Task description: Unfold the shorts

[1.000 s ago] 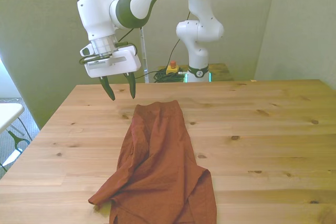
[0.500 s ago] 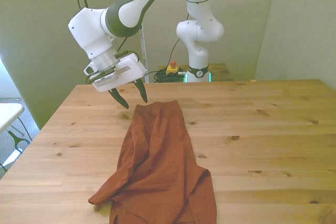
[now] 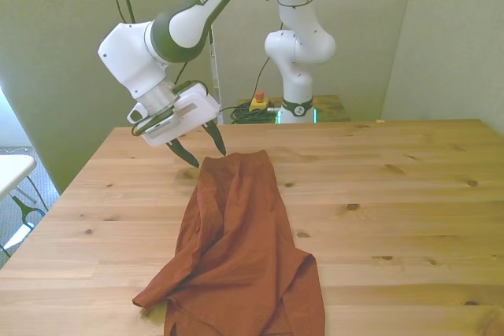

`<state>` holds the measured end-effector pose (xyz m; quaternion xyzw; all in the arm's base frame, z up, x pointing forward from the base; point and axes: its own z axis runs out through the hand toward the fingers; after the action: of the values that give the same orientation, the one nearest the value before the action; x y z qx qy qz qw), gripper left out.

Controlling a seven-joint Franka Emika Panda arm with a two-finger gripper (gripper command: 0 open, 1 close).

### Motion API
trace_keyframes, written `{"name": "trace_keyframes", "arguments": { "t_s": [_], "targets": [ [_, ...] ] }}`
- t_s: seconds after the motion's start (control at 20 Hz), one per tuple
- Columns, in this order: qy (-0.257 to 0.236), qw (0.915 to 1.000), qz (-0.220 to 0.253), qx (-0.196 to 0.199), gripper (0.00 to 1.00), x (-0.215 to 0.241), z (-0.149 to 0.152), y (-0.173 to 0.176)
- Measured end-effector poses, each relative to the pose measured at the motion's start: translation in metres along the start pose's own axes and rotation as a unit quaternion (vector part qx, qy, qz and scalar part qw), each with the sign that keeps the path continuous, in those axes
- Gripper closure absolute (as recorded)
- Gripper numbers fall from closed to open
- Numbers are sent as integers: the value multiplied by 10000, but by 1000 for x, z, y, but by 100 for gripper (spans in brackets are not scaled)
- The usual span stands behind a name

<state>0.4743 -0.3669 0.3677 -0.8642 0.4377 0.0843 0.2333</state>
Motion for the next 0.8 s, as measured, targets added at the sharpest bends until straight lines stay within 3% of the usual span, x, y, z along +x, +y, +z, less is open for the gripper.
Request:
{"name": "trace_keyframes", "arguments": {
  "t_s": [0.05, 0.8],
  "targets": [
    [-42, 10000, -71, 6, 100, -1, 2, -2],
    [-177, 9992, -350, -2, 100, -3, 15, -8]
  ]
}}
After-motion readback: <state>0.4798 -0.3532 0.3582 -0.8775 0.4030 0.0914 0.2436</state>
